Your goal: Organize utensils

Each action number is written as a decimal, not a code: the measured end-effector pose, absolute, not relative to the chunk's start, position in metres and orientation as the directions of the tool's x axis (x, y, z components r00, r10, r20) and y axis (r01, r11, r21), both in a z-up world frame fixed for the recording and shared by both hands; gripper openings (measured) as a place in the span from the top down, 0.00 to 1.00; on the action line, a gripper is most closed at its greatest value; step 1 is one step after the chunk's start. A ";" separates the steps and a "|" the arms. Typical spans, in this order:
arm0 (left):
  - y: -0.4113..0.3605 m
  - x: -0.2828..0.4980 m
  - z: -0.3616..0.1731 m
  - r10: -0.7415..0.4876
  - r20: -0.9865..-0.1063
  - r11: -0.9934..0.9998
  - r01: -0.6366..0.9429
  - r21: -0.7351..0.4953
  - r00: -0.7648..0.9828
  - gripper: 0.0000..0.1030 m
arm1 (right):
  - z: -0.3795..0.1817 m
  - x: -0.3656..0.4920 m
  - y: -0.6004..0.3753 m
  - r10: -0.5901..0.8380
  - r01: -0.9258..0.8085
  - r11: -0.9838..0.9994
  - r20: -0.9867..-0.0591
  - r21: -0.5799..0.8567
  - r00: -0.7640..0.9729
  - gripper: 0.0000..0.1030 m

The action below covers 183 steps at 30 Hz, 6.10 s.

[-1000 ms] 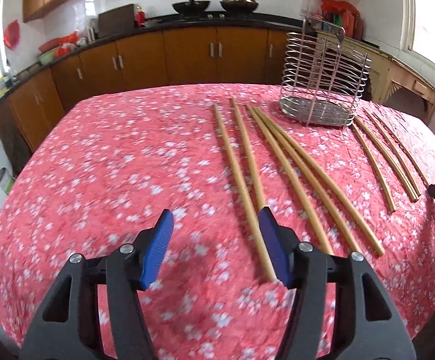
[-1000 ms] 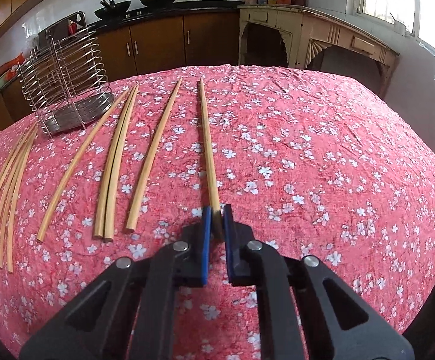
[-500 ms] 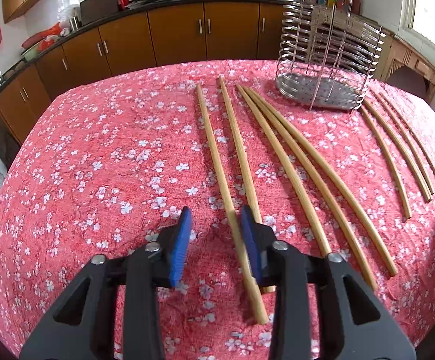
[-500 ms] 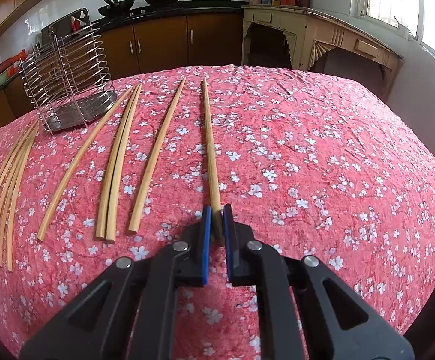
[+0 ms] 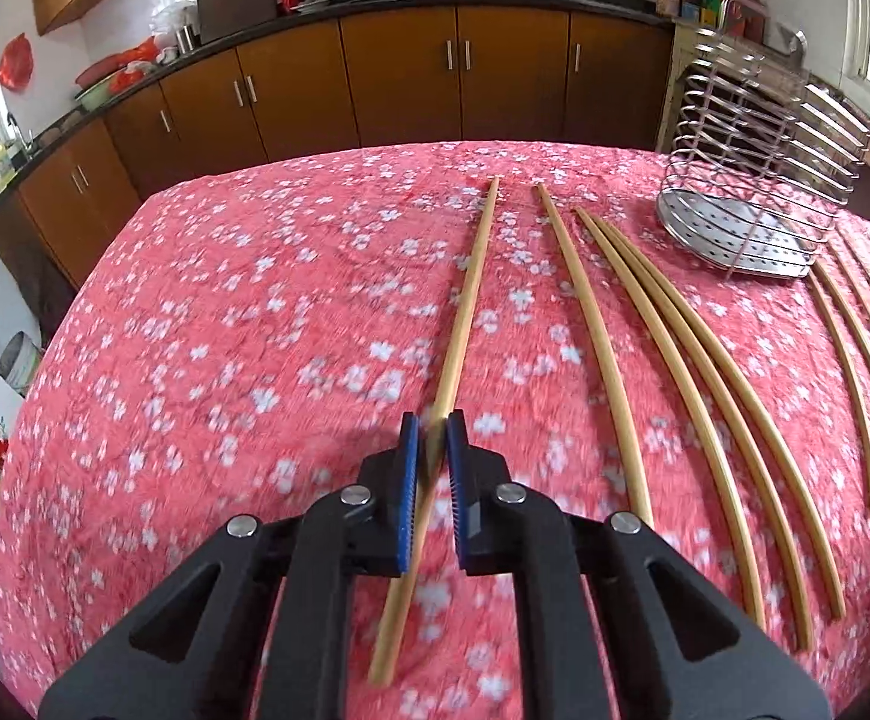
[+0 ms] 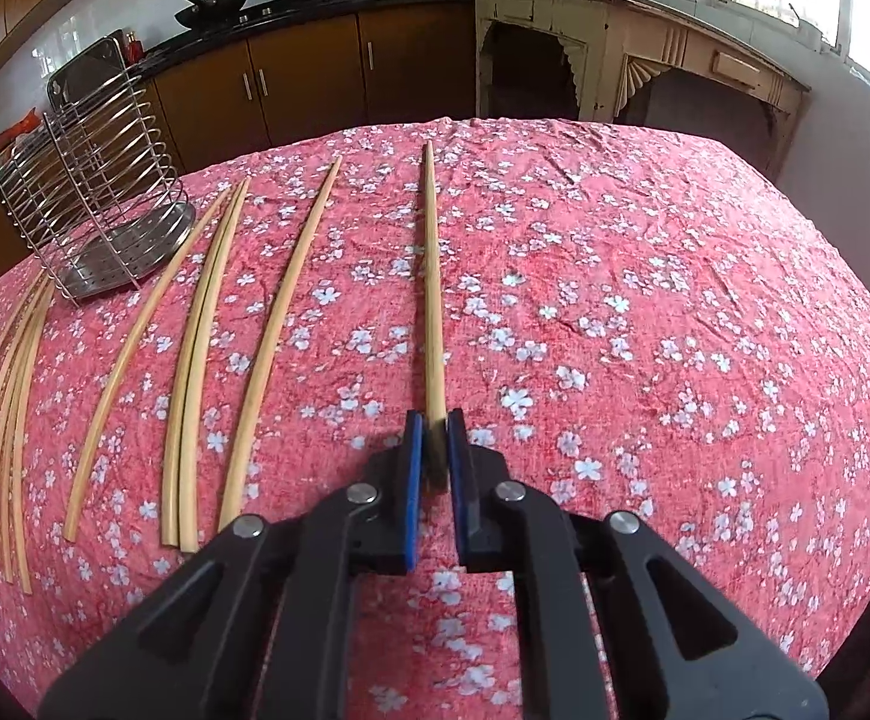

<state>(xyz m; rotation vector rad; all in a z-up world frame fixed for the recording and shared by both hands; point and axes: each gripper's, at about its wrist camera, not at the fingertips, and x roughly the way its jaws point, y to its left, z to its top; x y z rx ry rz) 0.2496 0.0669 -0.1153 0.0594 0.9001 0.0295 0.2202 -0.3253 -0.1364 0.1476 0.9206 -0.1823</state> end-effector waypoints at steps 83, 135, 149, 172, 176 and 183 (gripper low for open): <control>0.079 0.213 0.054 0.052 -0.420 0.999 -0.047 0.020 0.906 0.93 | 0.075 0.202 -0.319 -0.153 0.178 0.983 -0.325 0.049 0.933 0.93; 0.055 0.095 -0.085 -0.034 -0.677 0.995 -0.036 -0.089 0.735 0.68 | 0.073 0.146 -0.291 -0.036 0.062 0.996 -0.321 0.071 0.946 0.93; 0.080 0.134 -0.112 0.044 -0.774 0.977 -0.188 -0.098 0.632 0.68 | 0.071 0.130 -0.299 -0.020 0.050 0.995 -0.308 0.087 0.951 0.93; 0.078 0.206 -0.073 -0.037 -0.704 0.998 -0.005 -0.057 0.710 0.93 | 0.068 0.129 -0.305 -0.062 0.088 0.993 -0.283 0.078 0.957 0.93; 0.076 0.161 -0.080 -0.068 -0.700 0.997 0.064 -0.032 0.711 0.93 | 0.065 0.114 -0.302 -0.042 0.072 0.992 -0.267 0.103 0.963 0.93; 0.049 0.122 -0.103 -0.098 -0.693 0.993 0.120 -0.017 0.714 0.62 | 0.059 0.096 -0.289 -0.044 0.067 0.994 -0.256 0.085 0.966 0.93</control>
